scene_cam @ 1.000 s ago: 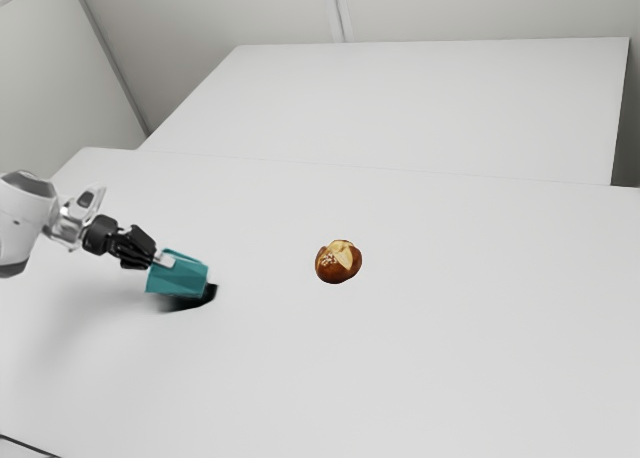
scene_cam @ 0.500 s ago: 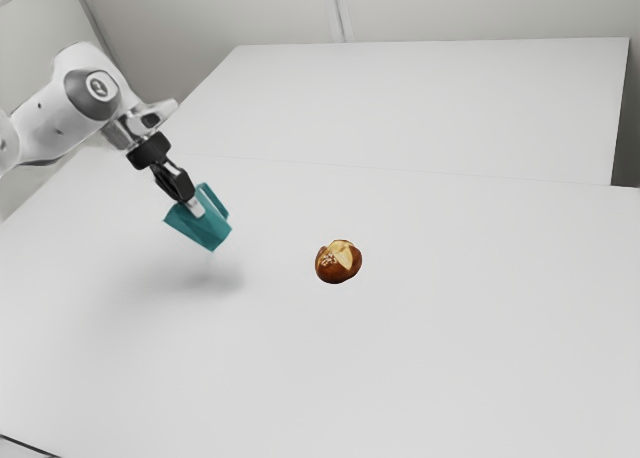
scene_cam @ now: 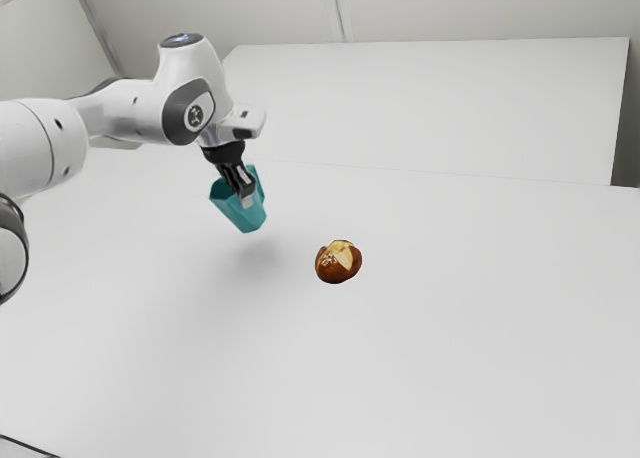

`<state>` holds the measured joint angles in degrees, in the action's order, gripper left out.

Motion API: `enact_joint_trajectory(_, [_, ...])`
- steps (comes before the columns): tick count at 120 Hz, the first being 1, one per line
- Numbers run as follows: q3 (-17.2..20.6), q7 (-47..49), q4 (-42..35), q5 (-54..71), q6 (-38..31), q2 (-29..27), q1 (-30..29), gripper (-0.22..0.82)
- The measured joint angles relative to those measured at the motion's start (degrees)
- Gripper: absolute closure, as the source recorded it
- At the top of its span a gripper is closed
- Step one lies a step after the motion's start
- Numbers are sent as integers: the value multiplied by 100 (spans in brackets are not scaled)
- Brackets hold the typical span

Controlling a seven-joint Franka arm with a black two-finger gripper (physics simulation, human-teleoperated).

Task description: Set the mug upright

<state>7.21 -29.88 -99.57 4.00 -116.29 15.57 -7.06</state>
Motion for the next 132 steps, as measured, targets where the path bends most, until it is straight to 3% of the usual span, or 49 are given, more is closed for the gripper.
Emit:
enact_joint_trajectory(23, [0,495,-23,148,-279,410,62,79])
enact_joint_trajectory(52, [0,928,-223,182,-333,461,73,78])
enact_joint_trajectory(64, [0,1051,-225,165,-332,518,73,66])
enact_joint_trajectory(80, [0,1170,-214,136,-332,503,73,39])
enact_joint_trajectory(93, [0,1243,-191,115,-304,360,72,23])
enact_joint_trajectory(112, [-31,1330,-26,-77,-5,-79,67,11])
enact_joint_trajectory(132, [-51,1404,886,-268,790,-306,63,5])
